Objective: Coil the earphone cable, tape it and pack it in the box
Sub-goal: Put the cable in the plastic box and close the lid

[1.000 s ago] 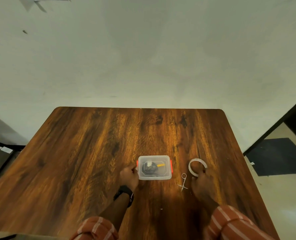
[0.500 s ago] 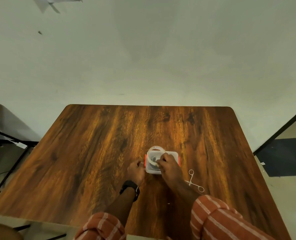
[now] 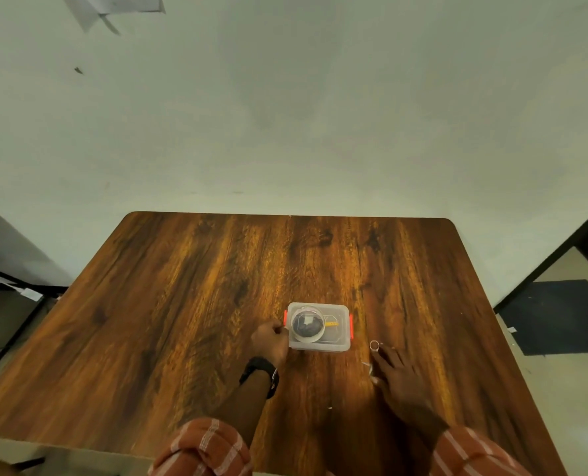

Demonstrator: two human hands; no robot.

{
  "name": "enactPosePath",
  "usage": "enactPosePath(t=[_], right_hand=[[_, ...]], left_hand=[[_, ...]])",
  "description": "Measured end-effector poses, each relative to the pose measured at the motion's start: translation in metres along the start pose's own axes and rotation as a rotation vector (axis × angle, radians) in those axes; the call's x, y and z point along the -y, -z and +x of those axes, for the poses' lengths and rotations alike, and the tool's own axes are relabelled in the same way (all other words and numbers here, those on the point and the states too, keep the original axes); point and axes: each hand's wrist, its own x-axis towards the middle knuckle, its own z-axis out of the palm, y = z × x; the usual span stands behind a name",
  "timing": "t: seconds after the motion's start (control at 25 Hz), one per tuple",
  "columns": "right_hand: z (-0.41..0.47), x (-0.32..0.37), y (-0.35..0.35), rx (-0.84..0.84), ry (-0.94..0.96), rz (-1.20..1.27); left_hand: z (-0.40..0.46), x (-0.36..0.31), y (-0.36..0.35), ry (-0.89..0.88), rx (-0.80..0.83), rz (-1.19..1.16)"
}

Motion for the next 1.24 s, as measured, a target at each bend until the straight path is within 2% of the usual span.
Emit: enactPosePath(t=[0.16,0.28,0.44,0.68,0.76,0.92,1.08,1.16,1.24], right_hand=[[-0.002,-0.01,0.001,-0.023,-0.031,-0.009],[-0.001,-0.004,0.01,-0.056,-0.032,-0.174],[0.007,0.007,0.018,0.037,-0.045,-0.269],[0.011,0.008,0.024,0.182,0.001,-0.26],[0.011,0.006,0.024,0.153,-0.034,-0.174],[0.009,0.015,0.041,0.008,-0.207,0.329],[0.035,0.061,0.079,-0.271,-0.151,0.666],[0.059,0.079,0.085,-0.274,-0.148,0.756],[0.081,0.085,0.079,-0.198,-0.157,0.755]], left_hand=[[0.007,0.008,-0.004,-0.009,-0.005,0.051],[0.003,0.007,-0.002,0.01,0.016,0.048],[-0.001,0.007,-0.004,0.027,0.028,0.032],[-0.002,0.003,-0.005,0.035,0.022,0.04],[-0.002,0.002,-0.006,0.032,0.014,0.032],[-0.003,0.001,-0.005,0.04,0.019,0.02],[-0.006,-0.001,-0.003,0.008,0.009,0.016],[-0.009,-0.003,-0.001,-0.007,0.018,0.027],[-0.012,-0.004,0.001,-0.014,0.036,0.037]])
